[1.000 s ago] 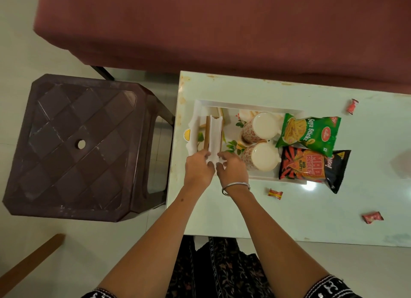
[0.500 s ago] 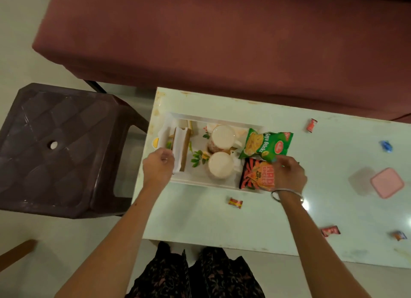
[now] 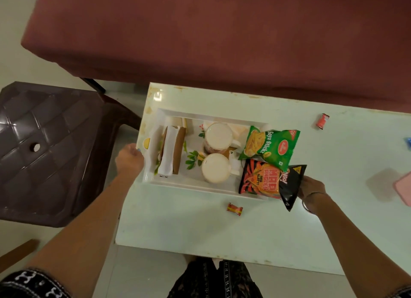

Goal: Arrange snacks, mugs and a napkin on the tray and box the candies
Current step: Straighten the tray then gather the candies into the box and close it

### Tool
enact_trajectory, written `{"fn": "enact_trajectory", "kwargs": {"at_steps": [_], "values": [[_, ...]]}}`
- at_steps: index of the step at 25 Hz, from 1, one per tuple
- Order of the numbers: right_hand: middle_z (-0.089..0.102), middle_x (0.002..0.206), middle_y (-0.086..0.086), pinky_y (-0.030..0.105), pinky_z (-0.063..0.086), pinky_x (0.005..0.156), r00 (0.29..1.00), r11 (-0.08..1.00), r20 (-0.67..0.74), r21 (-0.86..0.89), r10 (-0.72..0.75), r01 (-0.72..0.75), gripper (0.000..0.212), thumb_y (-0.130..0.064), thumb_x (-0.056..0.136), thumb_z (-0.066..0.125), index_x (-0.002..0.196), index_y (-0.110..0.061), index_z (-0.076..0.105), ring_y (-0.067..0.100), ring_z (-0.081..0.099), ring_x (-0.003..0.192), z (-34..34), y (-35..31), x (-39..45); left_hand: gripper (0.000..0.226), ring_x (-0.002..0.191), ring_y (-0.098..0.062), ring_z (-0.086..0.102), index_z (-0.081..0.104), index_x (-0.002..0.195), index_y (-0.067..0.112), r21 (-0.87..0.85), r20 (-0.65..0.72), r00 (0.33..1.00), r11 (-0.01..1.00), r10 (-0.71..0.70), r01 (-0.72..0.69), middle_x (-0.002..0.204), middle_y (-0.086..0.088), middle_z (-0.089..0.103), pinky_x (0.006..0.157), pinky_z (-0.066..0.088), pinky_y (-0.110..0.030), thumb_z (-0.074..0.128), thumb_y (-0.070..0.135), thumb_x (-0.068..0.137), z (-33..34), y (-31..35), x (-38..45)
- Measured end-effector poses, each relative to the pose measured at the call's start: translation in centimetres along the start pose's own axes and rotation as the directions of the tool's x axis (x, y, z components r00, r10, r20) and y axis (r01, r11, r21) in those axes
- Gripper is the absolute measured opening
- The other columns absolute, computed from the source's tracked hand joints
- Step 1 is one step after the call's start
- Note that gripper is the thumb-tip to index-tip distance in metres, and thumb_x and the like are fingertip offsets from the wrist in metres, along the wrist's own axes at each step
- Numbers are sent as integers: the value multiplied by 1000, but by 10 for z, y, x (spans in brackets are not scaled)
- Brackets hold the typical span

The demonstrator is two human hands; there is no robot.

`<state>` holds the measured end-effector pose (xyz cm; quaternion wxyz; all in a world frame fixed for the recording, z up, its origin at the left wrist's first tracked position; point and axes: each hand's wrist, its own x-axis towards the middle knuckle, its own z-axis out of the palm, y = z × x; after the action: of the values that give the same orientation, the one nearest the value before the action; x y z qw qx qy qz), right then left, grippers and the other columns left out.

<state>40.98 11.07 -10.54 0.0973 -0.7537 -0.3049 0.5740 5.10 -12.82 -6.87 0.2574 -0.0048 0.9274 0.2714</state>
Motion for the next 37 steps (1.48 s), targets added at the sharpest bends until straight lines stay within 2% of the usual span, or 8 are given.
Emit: {"fn": "enact_trajectory", "kwargs": {"at_steps": [2, 7, 14, 17, 20, 25, 28, 37], "values": [[63, 86, 15, 47, 47, 91, 987, 989, 109, 78, 117, -126, 26, -15, 97, 40, 100, -3, 62, 27, 56, 70, 11, 3, 5, 36, 115, -32, 54, 49, 130, 12, -44, 73, 995, 997, -62, 65, 127, -14, 57, 100, 44, -43, 41, 16, 95, 9, -10, 14], [75, 64, 4, 36, 60, 50, 938, 977, 320, 111, 137, -181, 32, -31, 99, 34, 92, -15, 61, 21, 72, 57, 19, 7, 9, 37, 118, -32, 52, 53, 126, 15, -300, 173, 957, 914, -231, 275, 130, -15, 55, 105, 41, -45, 57, 20, 90, 26, -16, 36], [75, 65, 6, 36, 59, 48, 900, 977, 413, 89, 140, -192, 41, -36, 98, 32, 86, -16, 65, 20, 72, 57, 22, 2, 20, 34, 109, -31, 60, 59, 115, 9, -376, 205, 944, 870, -258, 319, 124, -17, 59, 97, 49, -45, 66, 4, 82, 25, -15, 56], [72, 55, 6, 30, 55, 39, 881, 981, 459, 87, 114, -172, 64, -30, 98, 31, 52, -12, 73, 17, 69, 48, 26, -1, 22, 32, 101, -26, 63, 61, 111, 8, -400, 211, 940, 853, -269, 334, 120, -15, 62, 90, 53, -39, 65, -1, 80, 24, -11, 60], [61, 35, 2, 19, 44, 28, 908, 995, 412, 34, 75, -97, 58, -18, 87, 47, 32, -5, 61, 9, 60, 32, 31, -7, 18, 30, 95, -23, 64, 63, 108, 9, -418, 241, 926, 830, -290, 369, 117, -13, 63, 84, 55, -36, 66, -1, 79, 23, -9, 62], [58, 32, 2, 18, 41, 24, 936, 993, 341, 47, 89, -111, 55, -23, 101, 21, 60, -9, 56, 8, 57, 28, 32, -9, 16, 29, 91, -20, 64, 66, 104, 11, -409, 259, 909, 816, -326, 409, 107, -9, 64, 87, 55, -40, 70, 3, 76, 18, -5, 62], [60, 33, -3, 17, 41, 24, 937, 993, 343, 73, 59, -89, 43, -46, 88, 50, 63, -12, 59, 8, 57, 28, 32, -11, -1, 24, 89, -20, 65, 66, 99, 10, -407, 280, 908, 817, -312, 407, 104, -10, 65, 86, 55, -40, 70, 2, 76, 18, -4, 58], [56, 29, -1, 15, 37, 23, 957, 989, 291, 142, 2, -45, 82, -22, 97, 33, 18, -9, 52, 8, 54, 24, -9, -24, -36, 16, 88, -23, 63, 64, 94, 6, -428, 347, 909, 823, -231, 372, 104, -14, 64, 80, 51, -38, 62, -3, 81, 15, 20, 29]]}}
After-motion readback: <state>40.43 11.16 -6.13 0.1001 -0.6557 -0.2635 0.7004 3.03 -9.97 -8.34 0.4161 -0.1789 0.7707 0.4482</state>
